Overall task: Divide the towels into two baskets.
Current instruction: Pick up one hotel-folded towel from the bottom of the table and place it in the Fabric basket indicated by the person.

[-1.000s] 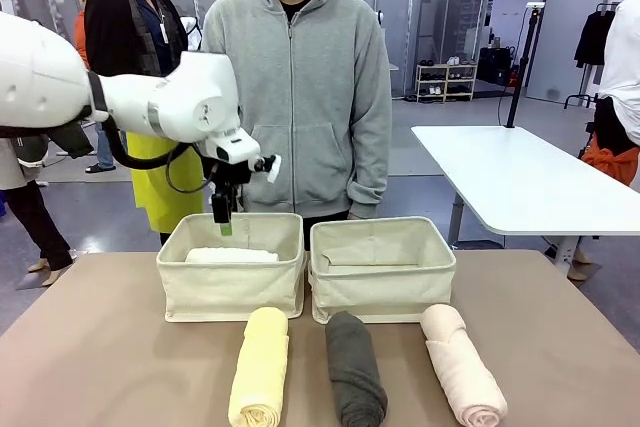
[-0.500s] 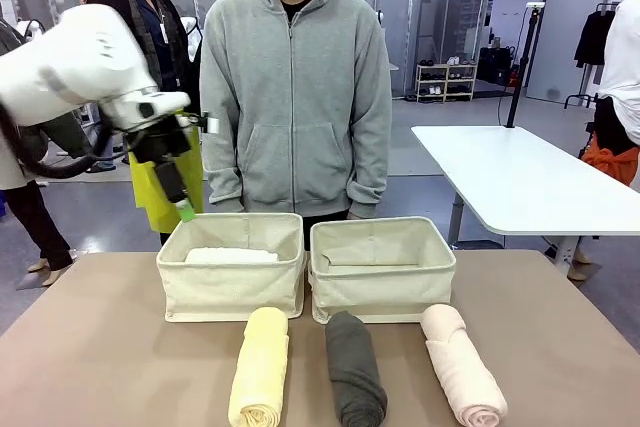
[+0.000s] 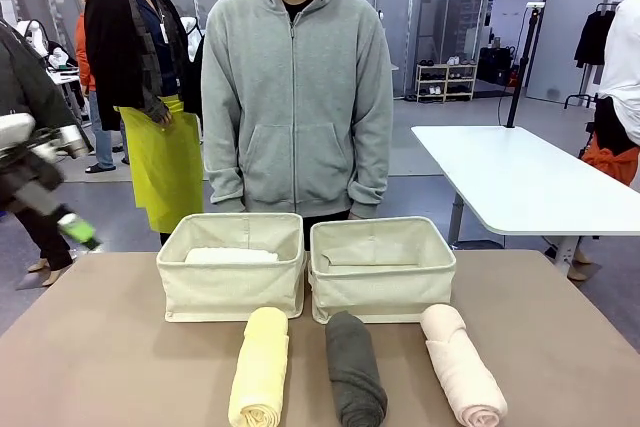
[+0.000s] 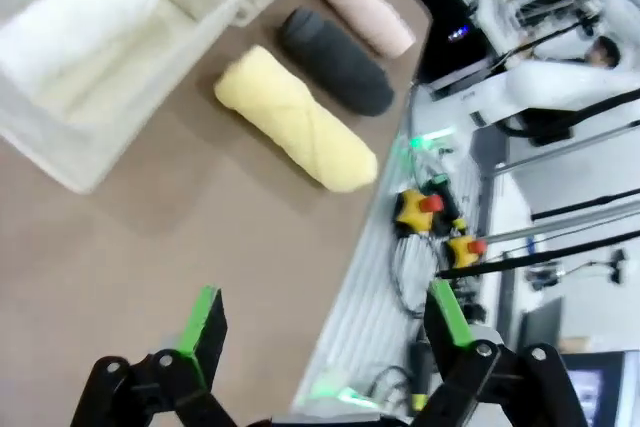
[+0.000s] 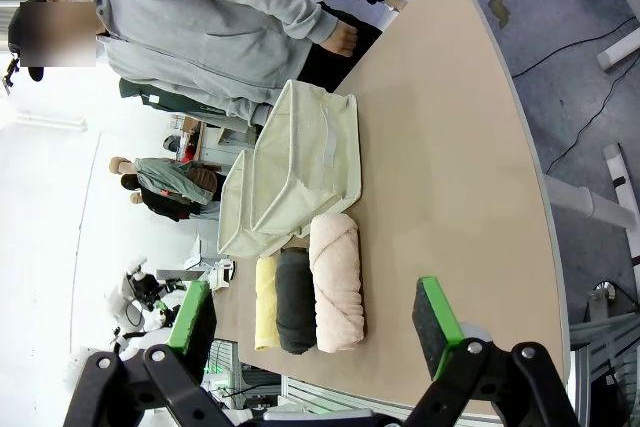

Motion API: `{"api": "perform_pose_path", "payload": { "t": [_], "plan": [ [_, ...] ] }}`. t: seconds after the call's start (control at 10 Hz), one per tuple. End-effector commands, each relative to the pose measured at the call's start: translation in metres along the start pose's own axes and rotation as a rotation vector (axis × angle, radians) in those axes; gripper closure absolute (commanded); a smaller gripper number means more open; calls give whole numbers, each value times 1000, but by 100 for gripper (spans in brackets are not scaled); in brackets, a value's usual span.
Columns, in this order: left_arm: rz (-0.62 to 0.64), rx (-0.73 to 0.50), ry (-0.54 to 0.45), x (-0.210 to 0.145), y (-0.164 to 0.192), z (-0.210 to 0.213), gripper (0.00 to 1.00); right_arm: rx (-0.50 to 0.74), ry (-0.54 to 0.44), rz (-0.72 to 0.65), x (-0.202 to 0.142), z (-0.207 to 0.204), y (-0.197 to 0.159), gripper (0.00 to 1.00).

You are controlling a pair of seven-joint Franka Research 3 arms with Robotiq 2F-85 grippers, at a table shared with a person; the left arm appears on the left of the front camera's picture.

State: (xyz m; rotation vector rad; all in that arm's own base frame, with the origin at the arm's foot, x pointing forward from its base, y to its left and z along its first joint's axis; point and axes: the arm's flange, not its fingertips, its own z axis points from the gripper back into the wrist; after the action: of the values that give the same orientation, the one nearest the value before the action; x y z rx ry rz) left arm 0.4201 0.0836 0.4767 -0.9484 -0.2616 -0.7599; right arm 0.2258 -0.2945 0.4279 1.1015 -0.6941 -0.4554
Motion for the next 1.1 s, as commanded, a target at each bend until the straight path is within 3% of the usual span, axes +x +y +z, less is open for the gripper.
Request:
{"api": "perform_pose_path", "payload": {
  "t": [0.0, 0.2, 0.4, 0.5, 0.7, 0.8, 1.0],
  "plan": [
    [117, -133, -118, -49, 23, 17, 0, 12, -8, 1, -2, 1, 2, 0],
    [204, -190, -309, -117, 39, 22, 0, 12, -8, 1, -2, 1, 2, 0],
    [329, -229, -395, -174, 54, 6, 0, 12, -8, 1, -2, 1, 2, 0],
    [380, -218, -429, -189, 58, 1, 0, 12, -8, 1, -2, 1, 2, 0],
    [376, -180, -375, -175, 60, -1, 0, 12, -8, 1, -2, 1, 2, 0],
    [394, -233, -386, -199, 59, -1, 0, 12, -8, 1, -2, 1, 2, 0],
    [394, -233, -386, -199, 59, -1, 0, 12, -8, 1, -2, 1, 2, 0]
  ]
}}
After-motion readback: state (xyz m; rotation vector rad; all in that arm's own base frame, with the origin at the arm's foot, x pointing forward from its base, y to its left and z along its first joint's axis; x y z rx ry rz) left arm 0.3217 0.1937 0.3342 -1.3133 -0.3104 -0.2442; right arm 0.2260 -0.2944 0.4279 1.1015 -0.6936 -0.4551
